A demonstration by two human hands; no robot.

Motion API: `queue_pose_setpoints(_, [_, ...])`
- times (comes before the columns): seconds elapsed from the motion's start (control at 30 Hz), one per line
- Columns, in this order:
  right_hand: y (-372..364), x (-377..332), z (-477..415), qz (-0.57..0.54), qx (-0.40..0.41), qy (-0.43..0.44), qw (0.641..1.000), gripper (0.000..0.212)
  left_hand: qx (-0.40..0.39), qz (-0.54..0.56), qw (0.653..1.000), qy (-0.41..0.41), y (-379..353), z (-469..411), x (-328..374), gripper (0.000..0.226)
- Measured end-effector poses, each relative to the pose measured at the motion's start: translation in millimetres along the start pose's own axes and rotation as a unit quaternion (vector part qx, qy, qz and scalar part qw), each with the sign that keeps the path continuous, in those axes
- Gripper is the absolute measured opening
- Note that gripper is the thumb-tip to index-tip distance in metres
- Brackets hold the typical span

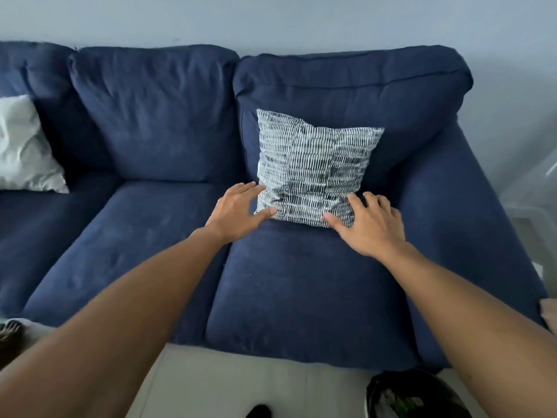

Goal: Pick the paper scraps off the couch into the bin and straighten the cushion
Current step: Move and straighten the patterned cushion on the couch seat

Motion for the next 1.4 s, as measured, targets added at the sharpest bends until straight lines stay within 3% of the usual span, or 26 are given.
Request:
queue_pose_setpoints(0.23, [-9, 14, -10, -0.013, -0.006, -0.014, 1.000, 0.095, -0.007, 0.010, 1.000, -0.007, -18, -17, -1, 0.082])
queue_pose_setpoints(0.7, [-64, 43, -85, -0.050, -0.027, -0.052, 0.997, 0.099, -0.078, 0.086, 0.991, 0.061, -67, -104, -17, 0.096])
queue_pose_setpoints(1.03, [-130, 81, -151, -0.117, -0.025, -0.124, 0.985, 0.113, -0.102, 0.112, 0.982, 0.112, -124, -181, -42, 0.107])
queue_pose_setpoints(1.4, [-178, 103, -196, -0.218, 0.032, -0.186, 0.958, 0.132, -0.110, 0.245, 0.955, 0.129, -161, -235, -58, 0.122])
Point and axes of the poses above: each hand's wrist, its own z-axis away from the middle knuckle, its own y-axis out of the back of the hand, x = y × z, the point moved 2 cm from there along -z, towards the middle knuckle, and after that the axes turned 14 degrees about y, right-handed, at the moved point
